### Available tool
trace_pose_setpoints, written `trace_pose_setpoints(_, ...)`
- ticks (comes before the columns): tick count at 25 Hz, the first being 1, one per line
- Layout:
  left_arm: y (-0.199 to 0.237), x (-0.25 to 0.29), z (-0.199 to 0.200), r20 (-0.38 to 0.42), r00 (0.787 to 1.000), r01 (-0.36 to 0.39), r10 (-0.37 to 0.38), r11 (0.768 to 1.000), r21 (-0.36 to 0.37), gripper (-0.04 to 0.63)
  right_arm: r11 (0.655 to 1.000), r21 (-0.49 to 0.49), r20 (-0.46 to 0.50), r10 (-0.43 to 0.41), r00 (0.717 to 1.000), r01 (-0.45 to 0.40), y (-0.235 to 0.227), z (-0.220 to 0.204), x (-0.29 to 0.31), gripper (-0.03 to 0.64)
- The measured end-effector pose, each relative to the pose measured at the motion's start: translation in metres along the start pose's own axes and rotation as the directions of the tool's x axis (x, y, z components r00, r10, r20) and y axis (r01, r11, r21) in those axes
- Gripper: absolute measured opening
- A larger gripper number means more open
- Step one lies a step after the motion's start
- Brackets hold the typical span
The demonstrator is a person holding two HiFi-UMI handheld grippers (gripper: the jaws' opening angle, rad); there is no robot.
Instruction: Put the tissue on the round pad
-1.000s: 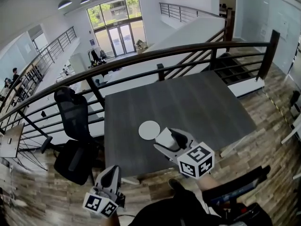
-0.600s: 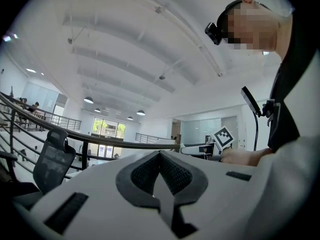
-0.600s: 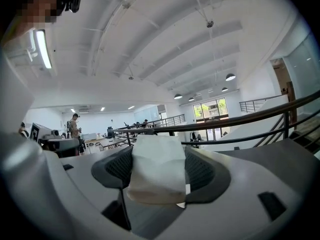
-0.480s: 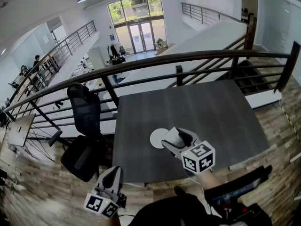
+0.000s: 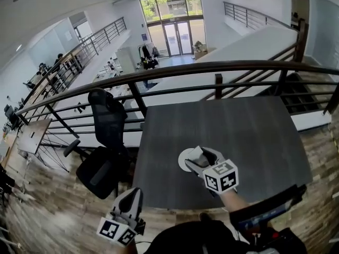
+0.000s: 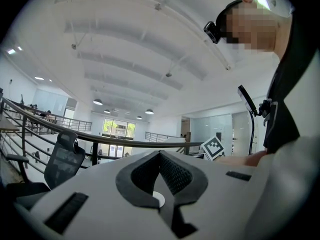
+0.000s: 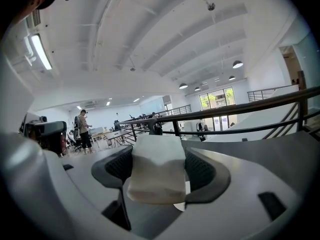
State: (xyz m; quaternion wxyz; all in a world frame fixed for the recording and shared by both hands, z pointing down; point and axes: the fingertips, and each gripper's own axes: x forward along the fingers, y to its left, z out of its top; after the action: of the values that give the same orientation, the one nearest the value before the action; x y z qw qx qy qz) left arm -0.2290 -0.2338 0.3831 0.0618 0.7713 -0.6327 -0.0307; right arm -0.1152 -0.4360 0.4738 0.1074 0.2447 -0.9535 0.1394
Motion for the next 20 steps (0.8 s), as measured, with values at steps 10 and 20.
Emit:
trace_pose_setpoints(10,0.016,0.017,0.0,0.001,0.992,-0.126,0.126,0.992,0.018,0.003,1.0,0.019,-0.104,0.027,0.994,-0.026,-0.047,-0.04,0.064,0.33)
trace_pose_setpoints(20,0.008,0.017,0.005,-0.016,0.977,-0.213,0.213,0.977,0.009,0.003,0.999,0.009,-0.217,0.052,0.975,-0.051,-0.069,-0.091,0.096,0.33)
